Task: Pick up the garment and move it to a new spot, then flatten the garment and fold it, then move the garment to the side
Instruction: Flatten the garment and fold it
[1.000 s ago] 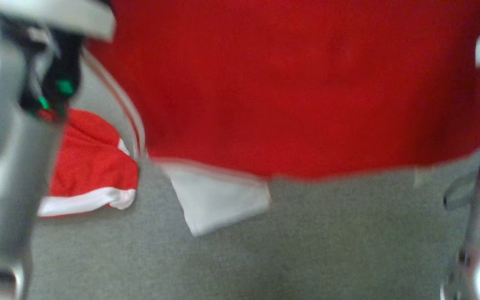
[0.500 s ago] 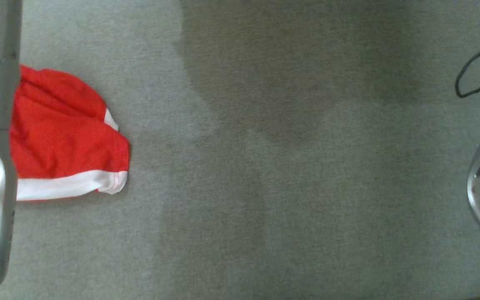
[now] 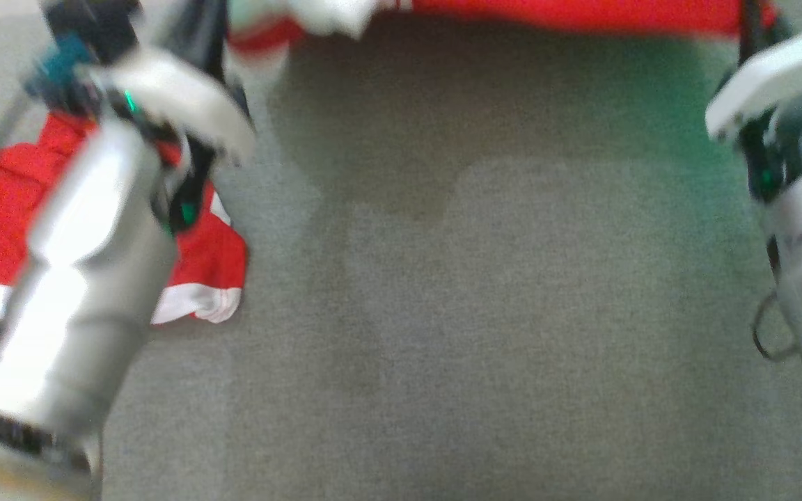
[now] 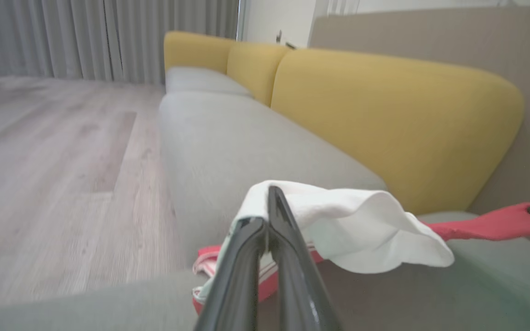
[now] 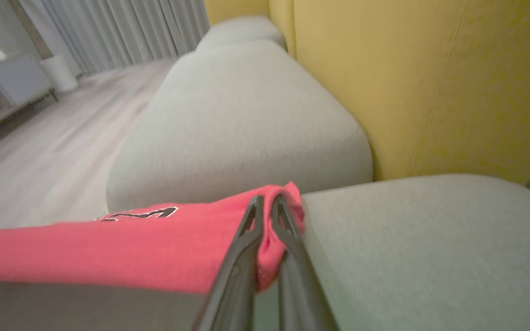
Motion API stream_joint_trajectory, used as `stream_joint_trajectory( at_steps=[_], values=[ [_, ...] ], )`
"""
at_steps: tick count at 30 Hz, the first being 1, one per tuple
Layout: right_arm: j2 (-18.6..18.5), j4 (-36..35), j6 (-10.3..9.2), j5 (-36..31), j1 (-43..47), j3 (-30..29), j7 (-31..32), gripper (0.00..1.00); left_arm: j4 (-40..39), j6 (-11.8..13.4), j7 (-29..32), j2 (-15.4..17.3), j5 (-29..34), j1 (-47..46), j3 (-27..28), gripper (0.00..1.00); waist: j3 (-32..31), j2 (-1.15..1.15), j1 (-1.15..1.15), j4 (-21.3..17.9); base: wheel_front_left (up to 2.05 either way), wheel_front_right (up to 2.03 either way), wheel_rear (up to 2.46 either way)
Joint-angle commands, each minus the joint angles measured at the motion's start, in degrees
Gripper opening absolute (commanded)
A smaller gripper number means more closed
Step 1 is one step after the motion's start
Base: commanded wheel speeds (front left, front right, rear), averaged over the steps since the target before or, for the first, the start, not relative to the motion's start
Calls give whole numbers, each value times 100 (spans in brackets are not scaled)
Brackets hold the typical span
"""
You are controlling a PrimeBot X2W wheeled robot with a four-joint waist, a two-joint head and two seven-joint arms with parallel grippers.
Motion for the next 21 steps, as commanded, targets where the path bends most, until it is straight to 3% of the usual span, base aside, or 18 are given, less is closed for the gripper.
stream_joint_trajectory(
  at_steps=[1,9,16,21],
  values=[
    [-50,-165,-4,49,-89,151,67,0,-241,-30,57,301,-61,-183,114,0,-178,0,0,52,0,0,0],
    [-687,-294,-4,829,994,1195,1255,0,-1595,-31,1331,1030,-763,1322,-855,0,-749,0,0,110,0,0,0],
    [-1228,-904,-4,1566,1851,1800,1901,0,-2854,74,2033,1632,-1083,2182,-1162,0,-1149,0,0,95,0,0,0],
    [-1544,-1343,-4,1988,2292,2048,2158,0,-3705,200,2390,1890,-1343,2744,-1332,0,-1384,0,0,45,0,0,0]
  ],
)
